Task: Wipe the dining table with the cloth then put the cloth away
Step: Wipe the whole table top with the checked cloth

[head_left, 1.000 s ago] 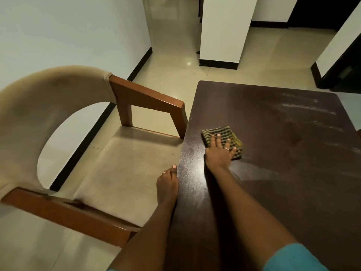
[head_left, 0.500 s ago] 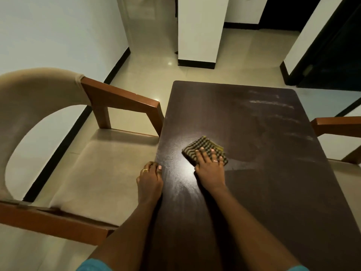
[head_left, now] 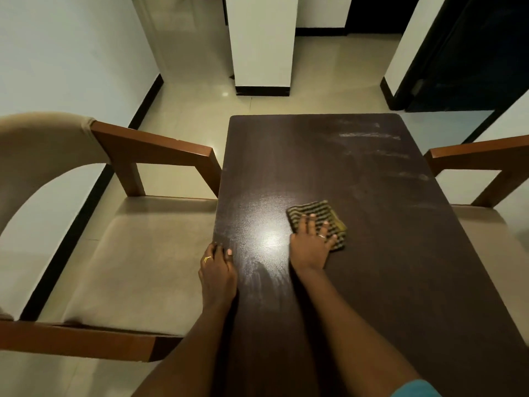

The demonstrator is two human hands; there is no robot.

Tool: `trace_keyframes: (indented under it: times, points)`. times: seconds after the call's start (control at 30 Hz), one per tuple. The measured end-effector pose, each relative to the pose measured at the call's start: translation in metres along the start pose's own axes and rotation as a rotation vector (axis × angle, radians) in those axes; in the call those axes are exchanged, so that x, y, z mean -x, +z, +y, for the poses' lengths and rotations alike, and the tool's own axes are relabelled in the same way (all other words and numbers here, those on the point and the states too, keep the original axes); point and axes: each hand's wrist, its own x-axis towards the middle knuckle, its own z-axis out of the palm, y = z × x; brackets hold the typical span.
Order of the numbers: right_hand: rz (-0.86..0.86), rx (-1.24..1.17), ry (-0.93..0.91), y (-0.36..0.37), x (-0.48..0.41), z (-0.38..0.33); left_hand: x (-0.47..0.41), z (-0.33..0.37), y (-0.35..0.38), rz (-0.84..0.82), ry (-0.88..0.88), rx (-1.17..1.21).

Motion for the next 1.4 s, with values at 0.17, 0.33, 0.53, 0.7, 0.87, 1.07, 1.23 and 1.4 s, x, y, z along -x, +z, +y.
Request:
trace_keyframes:
  times: [0.17, 0.33, 0.53, 0.7, 0.87, 1.07, 1.23, 1.4]
  points:
    - [-0.125, -0.011, -0.387, 0.023, 0.036, -0.051, -0.002, -0.002, 0.002, -0.019, -0.013, -0.054]
    - [-0.155, -0.002, -0.52, 0.022, 0.022, -0.025, 0.0, 0.022, 0.018, -0.058, 0.066, -0.125]
    - [-0.074, -0.001, -0.361, 0.003, -0.007, 0.04, 0.007, 0.066, 0.046, -0.145, 0.218, -0.174]
    - [0.025, -0.004, -0.142, -0.029, -0.048, 0.129, 0.016, 0.106, 0.069, -0.173, 0.329, -0.174]
    - [-0.015, -0.023, 0.101, -0.062, -0.084, 0.231, 0.014, 0.139, 0.096, -0.165, 0.363, -0.189]
    - [-0.009, -0.035, 0.212, -0.08, -0.114, 0.301, 0.012, 0.18, 0.128, -0.165, 0.42, -0.181]
    - [-0.027, -0.158, 0.174, -0.087, -0.147, 0.311, 0.007, 0.201, 0.149, -0.164, 0.438, -0.178]
    - [-0.011, -0.153, 0.106, -0.09, -0.153, 0.313, 0.003, 0.21, 0.153, -0.146, 0.417, -0.194]
